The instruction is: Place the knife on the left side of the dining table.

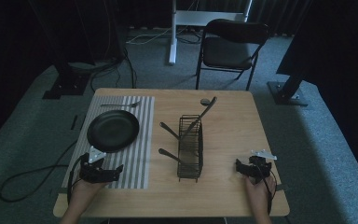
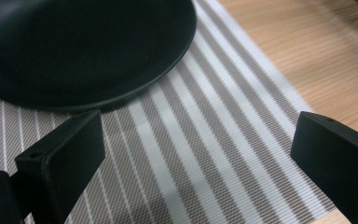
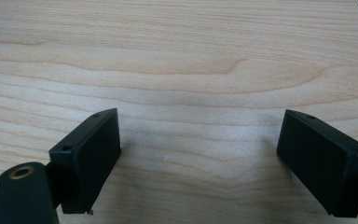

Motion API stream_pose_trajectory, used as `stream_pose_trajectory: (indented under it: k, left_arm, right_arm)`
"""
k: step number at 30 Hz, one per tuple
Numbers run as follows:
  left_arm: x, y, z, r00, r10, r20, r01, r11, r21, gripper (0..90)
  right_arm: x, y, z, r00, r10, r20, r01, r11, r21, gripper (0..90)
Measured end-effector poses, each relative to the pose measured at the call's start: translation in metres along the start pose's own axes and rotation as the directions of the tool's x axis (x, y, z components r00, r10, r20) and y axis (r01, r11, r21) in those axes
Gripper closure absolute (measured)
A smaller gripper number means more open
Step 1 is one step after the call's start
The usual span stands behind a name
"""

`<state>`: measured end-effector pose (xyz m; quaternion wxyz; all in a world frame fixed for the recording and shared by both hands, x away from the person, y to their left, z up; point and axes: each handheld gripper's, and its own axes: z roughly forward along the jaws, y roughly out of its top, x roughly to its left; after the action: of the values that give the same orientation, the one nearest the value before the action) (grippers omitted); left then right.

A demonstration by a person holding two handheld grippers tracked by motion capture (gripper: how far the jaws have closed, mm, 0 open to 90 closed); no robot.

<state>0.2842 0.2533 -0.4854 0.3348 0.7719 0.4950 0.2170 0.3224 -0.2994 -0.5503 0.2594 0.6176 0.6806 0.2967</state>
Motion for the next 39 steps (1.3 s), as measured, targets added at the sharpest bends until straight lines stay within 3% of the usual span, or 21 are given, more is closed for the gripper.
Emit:
stream_pose_trajectory:
  k: [20, 32, 39]
  left_arm:
    - [-0.012, 0.037, -0.002, 0.9966, 0.057, 0.06, -0.053, 0.9967, -0.061, 3.3]
    - [-0.023, 0.062, -0.001, 0.9899, 0.107, 0.092, -0.098, 0.9904, -0.097, 3.3]
    - [-0.028, 0.075, -0.003, 0.9861, 0.117, 0.118, -0.103, 0.9872, -0.122, 4.1]
  right_arm:
    - [0.0, 0.0, 0.0, 1.0, -0.002, 0.0, 0.002, 1.0, -0.001, 12.5]
    - [0.0, 0.0, 0.0, 1.0, -0.002, 0.0, 0.002, 1.0, -0.001, 12.5]
    - [0.0, 0.0, 0.0, 1.0, -0.002, 0.0, 0.002, 1.0, -0.001, 12.5]
